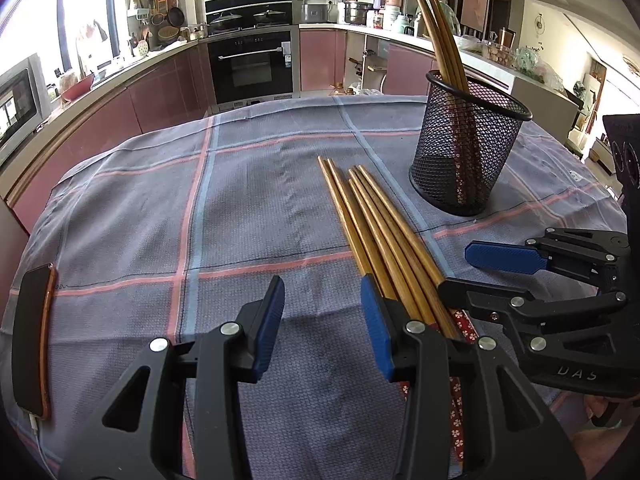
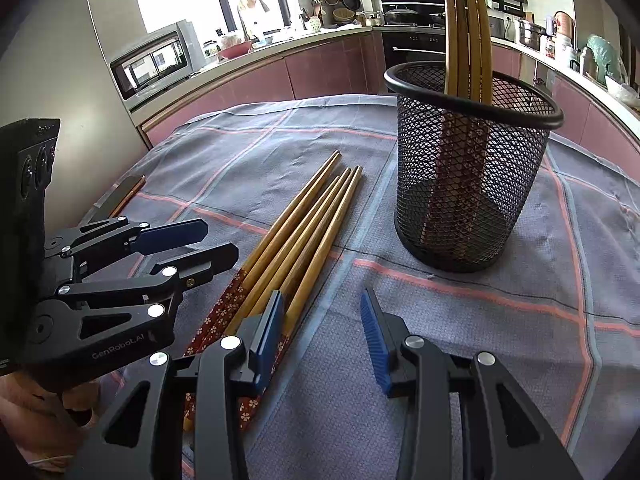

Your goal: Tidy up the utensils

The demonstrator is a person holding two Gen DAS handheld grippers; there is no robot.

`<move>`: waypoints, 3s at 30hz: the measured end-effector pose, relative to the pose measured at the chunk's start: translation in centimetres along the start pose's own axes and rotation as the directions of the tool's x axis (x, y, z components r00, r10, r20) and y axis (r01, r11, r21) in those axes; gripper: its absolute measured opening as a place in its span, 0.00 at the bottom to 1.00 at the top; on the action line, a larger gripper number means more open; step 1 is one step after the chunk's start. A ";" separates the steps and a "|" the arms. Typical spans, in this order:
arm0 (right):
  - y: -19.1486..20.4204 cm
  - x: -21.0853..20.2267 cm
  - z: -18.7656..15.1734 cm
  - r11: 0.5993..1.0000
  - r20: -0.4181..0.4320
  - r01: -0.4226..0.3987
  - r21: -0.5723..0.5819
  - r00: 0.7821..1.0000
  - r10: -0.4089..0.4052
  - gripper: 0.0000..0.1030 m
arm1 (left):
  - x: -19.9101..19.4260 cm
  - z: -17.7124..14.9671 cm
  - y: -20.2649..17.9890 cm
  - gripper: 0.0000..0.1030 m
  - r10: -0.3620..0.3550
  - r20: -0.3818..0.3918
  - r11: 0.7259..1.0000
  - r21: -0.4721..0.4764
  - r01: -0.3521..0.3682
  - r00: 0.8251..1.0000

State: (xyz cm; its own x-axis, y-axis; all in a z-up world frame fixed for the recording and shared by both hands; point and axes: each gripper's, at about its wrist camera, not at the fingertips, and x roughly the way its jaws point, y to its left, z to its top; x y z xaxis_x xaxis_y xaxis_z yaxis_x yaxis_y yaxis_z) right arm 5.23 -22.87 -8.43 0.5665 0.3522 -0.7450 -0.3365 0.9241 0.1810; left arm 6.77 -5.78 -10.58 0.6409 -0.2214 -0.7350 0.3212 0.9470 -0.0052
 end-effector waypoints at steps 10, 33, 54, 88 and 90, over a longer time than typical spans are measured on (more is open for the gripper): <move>0.2 0.2 0.2 1.000 -0.003 0.008 -0.003 1.000 -0.008 0.35 | 0.6 0.2 0.6 0.38 -0.025 -0.036 0.999 -0.025 0.024 0.999; 0.3 0.4 0.2 1.000 0.007 0.020 -0.016 1.000 -0.020 0.35 | 1.3 1.6 0.8 0.39 -0.139 -0.048 0.989 -0.057 0.136 0.989; 1.0 0.6 0.3 0.996 0.005 0.069 -0.063 0.998 -0.069 0.34 | 2.2 1.4 -0.1 0.37 -0.068 -0.079 0.998 0.005 0.069 0.995; -0.4 -0.2 0.2 0.999 -0.039 -0.032 -0.014 0.999 0.031 0.06 | -0.3 -1.2 -0.3 0.08 -0.109 -0.101 0.994 -0.015 0.108 0.989; -0.2 0.0 0.6 0.999 -0.040 -0.013 -0.031 0.999 0.012 0.08 | -0.2 -0.8 -0.4 0.09 -0.088 -0.096 0.996 0.007 0.089 0.991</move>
State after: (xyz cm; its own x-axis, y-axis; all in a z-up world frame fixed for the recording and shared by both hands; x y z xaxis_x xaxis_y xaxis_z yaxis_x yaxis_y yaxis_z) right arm 5.72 -23.02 -8.06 0.5314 0.3572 -0.7681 -0.3673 0.9143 0.1711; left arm 5.96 -5.91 -10.93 0.5399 -0.2808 -0.7935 0.3821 0.9218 -0.0662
